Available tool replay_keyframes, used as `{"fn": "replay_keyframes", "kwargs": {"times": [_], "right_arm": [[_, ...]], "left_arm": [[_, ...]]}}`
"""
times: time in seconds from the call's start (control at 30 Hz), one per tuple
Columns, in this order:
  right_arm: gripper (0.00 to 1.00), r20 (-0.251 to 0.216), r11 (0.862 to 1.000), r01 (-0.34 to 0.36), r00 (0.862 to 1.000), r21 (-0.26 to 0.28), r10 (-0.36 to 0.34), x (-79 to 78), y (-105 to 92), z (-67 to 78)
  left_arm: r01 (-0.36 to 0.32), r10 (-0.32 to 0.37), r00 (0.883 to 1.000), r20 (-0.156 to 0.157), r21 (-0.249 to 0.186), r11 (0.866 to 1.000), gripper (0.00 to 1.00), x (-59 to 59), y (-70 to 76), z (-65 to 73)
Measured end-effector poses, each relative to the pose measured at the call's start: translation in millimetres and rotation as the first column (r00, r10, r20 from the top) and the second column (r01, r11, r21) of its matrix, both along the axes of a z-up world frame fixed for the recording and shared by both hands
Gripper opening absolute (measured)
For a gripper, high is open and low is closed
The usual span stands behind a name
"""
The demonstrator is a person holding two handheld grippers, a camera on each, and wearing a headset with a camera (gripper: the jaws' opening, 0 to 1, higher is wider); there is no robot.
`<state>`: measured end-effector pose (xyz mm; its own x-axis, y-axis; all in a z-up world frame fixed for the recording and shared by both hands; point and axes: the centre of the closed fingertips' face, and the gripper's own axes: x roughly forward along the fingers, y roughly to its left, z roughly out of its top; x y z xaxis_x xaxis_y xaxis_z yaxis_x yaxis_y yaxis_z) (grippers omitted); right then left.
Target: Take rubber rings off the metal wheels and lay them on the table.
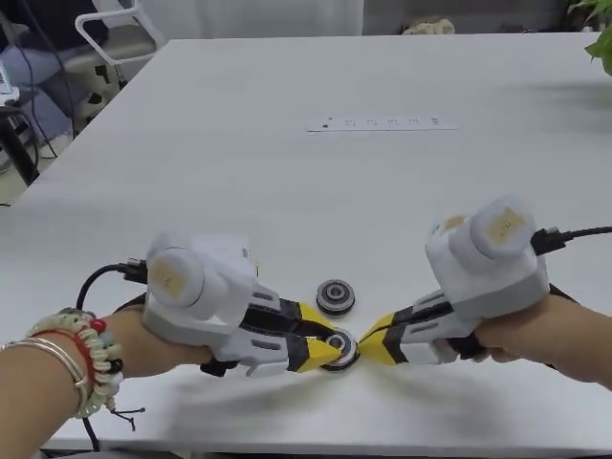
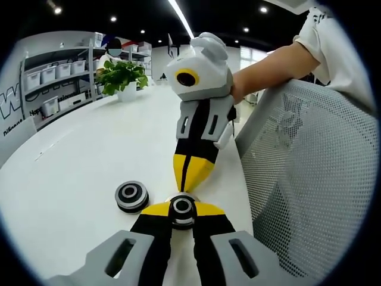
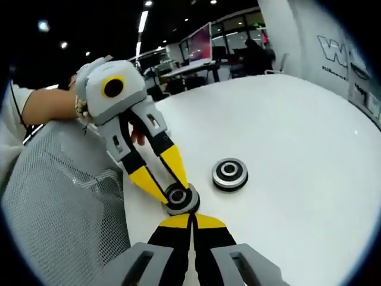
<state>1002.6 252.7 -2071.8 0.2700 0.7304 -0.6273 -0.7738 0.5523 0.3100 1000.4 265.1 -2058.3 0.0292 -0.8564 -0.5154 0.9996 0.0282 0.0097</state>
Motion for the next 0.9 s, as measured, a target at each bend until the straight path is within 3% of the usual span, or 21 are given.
{"fn": "replay_keyframes", "kwargs": {"times": [0.03,0.17,0.27,0.37,0.47,0.57,0.6,0.63,0.9], "right_arm": [[0.00,-0.035,0.999,0.029,0.999,0.025,-0.028,-0.5,-0.6,2.0],[0.00,-0.017,1.000,0.013,1.000,0.022,-0.013,-2.0,-0.5,1.5],[0.00,-0.075,0.998,0.037,0.997,0.042,-0.034,-4.1,-1.0,2.9],[0.00,-0.093,0.998,0.044,0.995,0.052,-0.039,-6.4,0.2,2.6],[0.00,-0.178,0.991,0.102,0.980,0.081,-0.086,-7.7,-0.8,2.8],[0.00,-0.201,0.985,0.129,0.974,0.119,-0.103,-4.5,-1.2,6.9],[0.00,-0.235,0.978,0.149,0.965,0.145,-0.112,-5.9,1.7,10.6],[0.00,-0.210,0.982,0.140,0.971,0.129,-0.111,-3.5,0.2,8.6],[0.00,-0.241,0.978,0.158,0.963,0.138,-0.122,-7.6,3.5,10.7]], "left_arm": [[0.000,0.000,1.000,0.001,-0.001,1.000,0.08,0.0,-0.3,0.0],[0.001,-0.001,1.000,0.004,-0.006,1.000,0.08,-0.5,-1.3,0.1],[0.004,-0.004,1.000,0.002,-0.011,1.000,0.08,-1.3,-1.9,0.1],[0.007,-0.007,1.000,0.006,-0.012,1.000,0.08,-1.5,-2.9,-0.2],[0.005,-0.005,1.000,0.002,-0.018,1.000,0.08,-1.6,-3.1,-0.2],[0.003,-0.003,1.000,0.002,-0.019,1.000,0.08,-1.4,-3.2,0.0],[0.002,-0.002,1.000,0.002,-0.020,1.000,0.08,-1.4,-3.4,0.0],[0.002,-0.002,1.000,0.001,-0.020,1.000,0.08,-1.3,-3.4,0.0],[0.001,-0.001,1.000,0.000,-0.025,1.000,0.08,-1.5,-3.8,-0.2]]}}
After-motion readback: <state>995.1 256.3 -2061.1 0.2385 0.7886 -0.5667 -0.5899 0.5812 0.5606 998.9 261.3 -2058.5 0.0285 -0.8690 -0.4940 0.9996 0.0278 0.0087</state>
